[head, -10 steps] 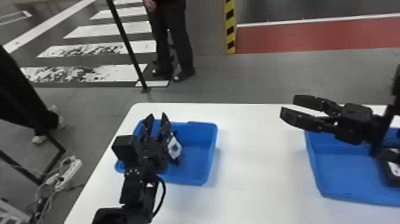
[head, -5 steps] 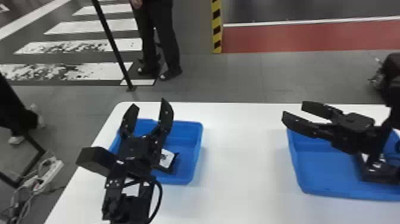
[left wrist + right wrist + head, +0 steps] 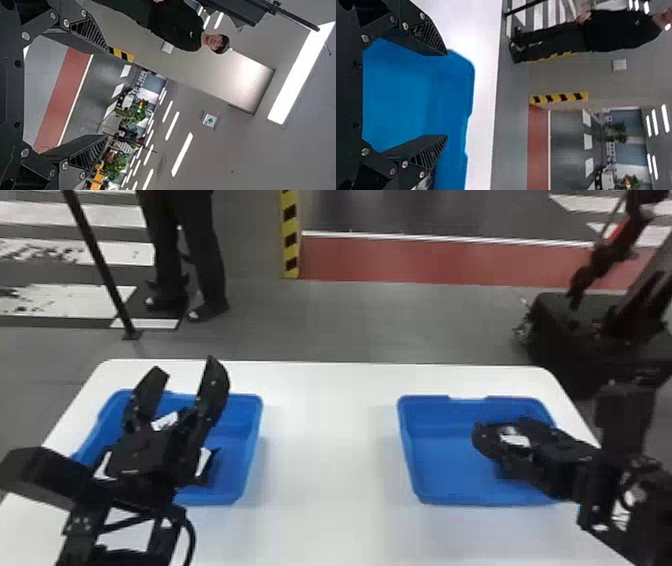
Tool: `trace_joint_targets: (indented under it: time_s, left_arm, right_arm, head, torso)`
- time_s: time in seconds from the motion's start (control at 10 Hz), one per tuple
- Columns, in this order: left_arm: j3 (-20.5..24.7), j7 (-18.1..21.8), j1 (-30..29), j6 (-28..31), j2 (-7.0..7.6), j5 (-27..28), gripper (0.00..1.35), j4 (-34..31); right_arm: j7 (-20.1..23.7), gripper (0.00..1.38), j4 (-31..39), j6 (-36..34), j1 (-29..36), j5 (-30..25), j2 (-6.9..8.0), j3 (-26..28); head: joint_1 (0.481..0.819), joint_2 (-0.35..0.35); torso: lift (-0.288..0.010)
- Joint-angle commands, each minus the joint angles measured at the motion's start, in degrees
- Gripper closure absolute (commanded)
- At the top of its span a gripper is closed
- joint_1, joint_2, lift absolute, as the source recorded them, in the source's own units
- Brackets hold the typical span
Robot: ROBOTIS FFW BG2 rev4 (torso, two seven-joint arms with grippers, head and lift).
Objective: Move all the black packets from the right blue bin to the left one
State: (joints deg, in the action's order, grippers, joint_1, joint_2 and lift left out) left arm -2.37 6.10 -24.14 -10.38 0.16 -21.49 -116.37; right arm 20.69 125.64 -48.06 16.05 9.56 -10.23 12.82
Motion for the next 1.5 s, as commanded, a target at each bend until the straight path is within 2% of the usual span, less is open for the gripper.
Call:
trace_joint_targets:
  time_s: [0.0, 0.1, 0.2, 0.5, 0.6, 0.8, 1.0, 1.4]
  left_arm:
    - [-0.3, 0.1, 0.0, 1.1, 0.20, 0.0, 0.29, -0.8]
    - [-0.4, 0.1, -0.3, 1.5, 0.20, 0.0, 0.30, -1.1]
    - [-0.4, 0.1, -0.6, 1.9, 0.20, 0.0, 0.30, -1.4]
    - [-0.4, 0.6, -0.6, 2.4, 0.28, 0.2, 0.30, -1.7]
    - [-0.4, 0.7, -0.6, 2.8, 0.28, 0.3, 0.30, -1.8]
    - [-0.4, 0.8, -0.6, 2.8, 0.28, 0.6, 0.30, -1.8]
    - [-0.3, 1.0, -0.6, 2.8, 0.28, 0.7, 0.30, -1.8]
    - [-0.3, 1.3, -0.3, 2.9, 0.20, 1.2, 0.30, -1.8]
  right_arm:
    - [-3.3, 0.31, 0.1, -4.7, 0.1, -0.8, -0.06, 1.0]
    - [-5.3, 0.31, -1.1, -6.5, -0.9, -1.4, 0.03, 1.2]
    - [-5.6, 0.30, -5.2, -6.8, -3.4, -2.4, -0.06, 1.5]
    - [-9.6, 0.30, -10.8, -8.8, -8.3, -4.6, -0.23, 1.9]
    - [-9.6, 0.29, -14.2, -8.5, -10.3, -4.3, -0.94, 2.0]
    - [-9.4, 0.29, -19.3, -7.2, -12.4, -3.1, -1.37, 1.9]
    - [-7.9, 0.29, -25.0, -5.1, -14.9, -3.1, -1.37, 1.9]
    - [-7.9, 0.29, -29.0, -4.4, -16.5, -3.4, -0.94, 1.5]
  head:
    - [0.695, -0.080]
    - [0.695, -0.115]
    - [0.695, -0.140]
    - [0.695, -0.188]
    - [0.695, -0.204]
    - [0.695, -0.215]
    - [0.695, -0.216]
    - [0.695, -0.219]
  torso:
    - [-0.110]
    - [-0.110]
    - [-0.110]
    - [-0.110]
    - [-0.110]
    - [-0.110]
    - [-0.110]
    - [-0.110]
